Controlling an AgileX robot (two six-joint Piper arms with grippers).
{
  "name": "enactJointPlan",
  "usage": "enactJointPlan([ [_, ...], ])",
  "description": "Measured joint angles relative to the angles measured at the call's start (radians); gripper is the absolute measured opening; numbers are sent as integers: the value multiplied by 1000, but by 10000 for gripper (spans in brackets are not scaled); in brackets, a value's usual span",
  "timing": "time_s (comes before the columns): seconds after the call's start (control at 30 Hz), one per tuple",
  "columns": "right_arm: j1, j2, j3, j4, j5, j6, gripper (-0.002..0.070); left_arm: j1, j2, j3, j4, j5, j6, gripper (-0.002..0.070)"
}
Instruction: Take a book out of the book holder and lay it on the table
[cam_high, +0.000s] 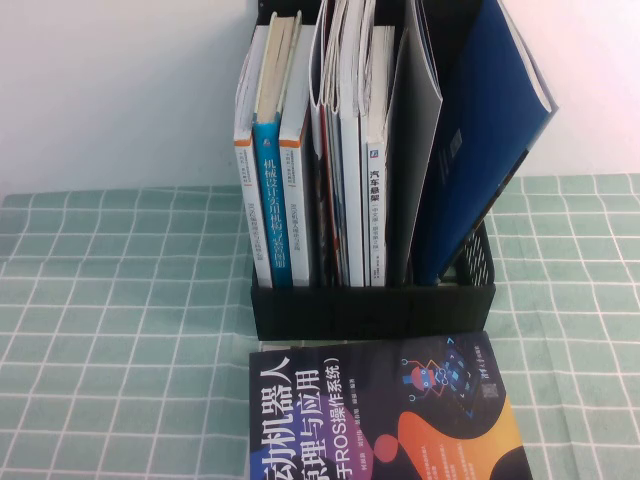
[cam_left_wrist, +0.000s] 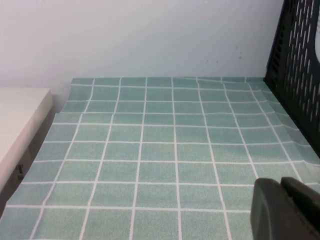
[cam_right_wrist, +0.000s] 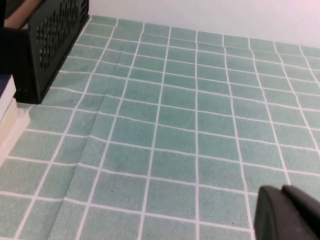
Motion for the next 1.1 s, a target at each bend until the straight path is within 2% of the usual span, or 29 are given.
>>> enactJointPlan([
  [0.57,0,0,1,0,-17,-5,-2,0,0,0,0,-2,0,-3],
  [0.77,0,0,2,0,-202,-5,-2,0,0,0,0,-78,0,-3],
  [0.93,0,0,2,0,-428,-3,-2,0,0,0,0,-250,-34,-3],
  [1.1,0,0,2,0,-542,-3,-2,0,0,0,0,-357,-57,-3],
])
